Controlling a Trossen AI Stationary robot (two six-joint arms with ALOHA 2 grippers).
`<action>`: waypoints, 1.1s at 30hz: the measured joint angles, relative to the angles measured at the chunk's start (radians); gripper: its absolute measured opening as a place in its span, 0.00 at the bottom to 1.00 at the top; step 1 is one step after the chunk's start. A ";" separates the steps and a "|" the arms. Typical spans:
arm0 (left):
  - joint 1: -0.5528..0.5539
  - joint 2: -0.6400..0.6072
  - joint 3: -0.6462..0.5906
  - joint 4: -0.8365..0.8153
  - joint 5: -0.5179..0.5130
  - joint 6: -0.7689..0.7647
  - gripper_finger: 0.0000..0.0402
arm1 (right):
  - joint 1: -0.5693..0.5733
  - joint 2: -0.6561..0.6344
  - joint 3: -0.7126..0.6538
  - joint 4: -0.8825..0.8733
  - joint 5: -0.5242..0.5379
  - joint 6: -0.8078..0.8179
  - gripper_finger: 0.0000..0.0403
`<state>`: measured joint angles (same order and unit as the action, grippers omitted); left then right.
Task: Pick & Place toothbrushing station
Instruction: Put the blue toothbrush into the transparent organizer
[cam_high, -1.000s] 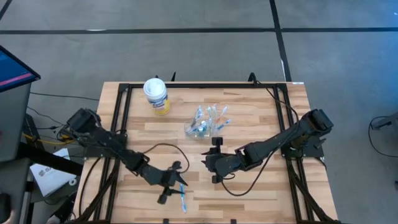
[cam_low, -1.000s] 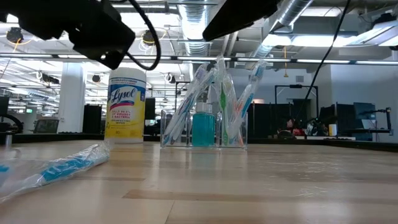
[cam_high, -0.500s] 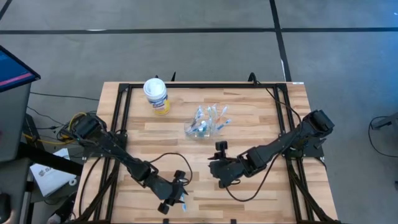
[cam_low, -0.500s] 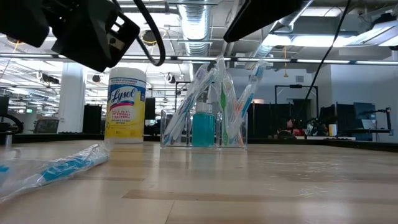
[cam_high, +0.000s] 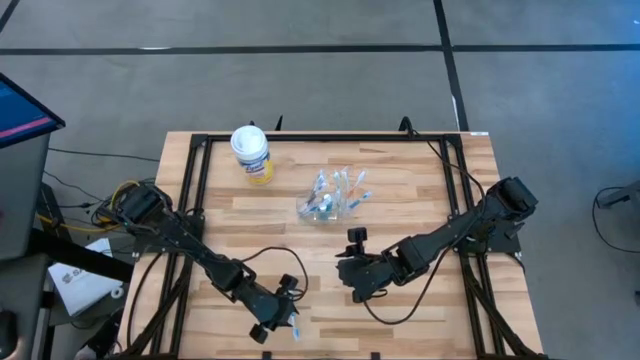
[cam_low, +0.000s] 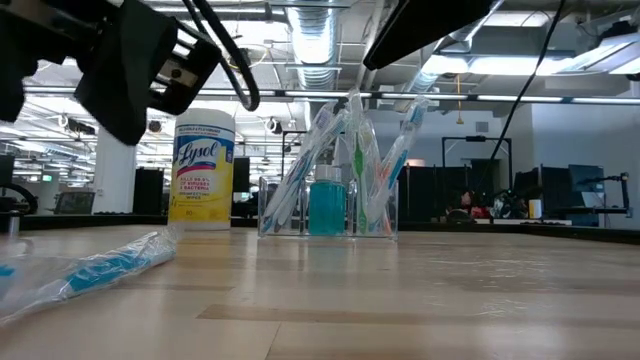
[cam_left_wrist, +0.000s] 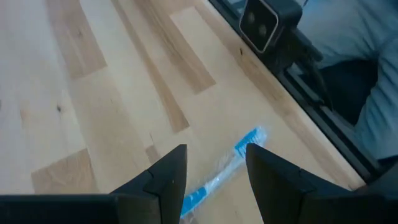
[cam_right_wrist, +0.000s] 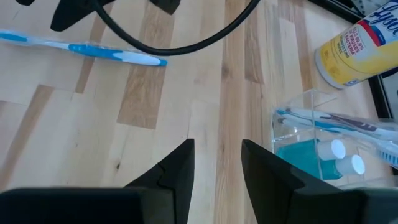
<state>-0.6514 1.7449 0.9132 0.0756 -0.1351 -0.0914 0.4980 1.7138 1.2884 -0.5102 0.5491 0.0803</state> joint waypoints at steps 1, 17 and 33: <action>0.000 0.004 0.000 -0.002 0.005 0.000 0.39 | 0.000 0.000 0.000 -0.002 0.000 0.000 0.30; 0.002 0.110 0.002 0.027 0.037 0.007 0.39 | -0.001 0.000 0.000 -0.005 0.000 0.000 0.30; 0.002 0.172 0.003 0.154 0.062 0.082 0.39 | -0.001 0.000 0.000 -0.006 0.000 0.000 0.30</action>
<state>-0.6495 1.9170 0.9161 0.2298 -0.0734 -0.0099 0.4973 1.7138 1.2881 -0.5159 0.5491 0.0807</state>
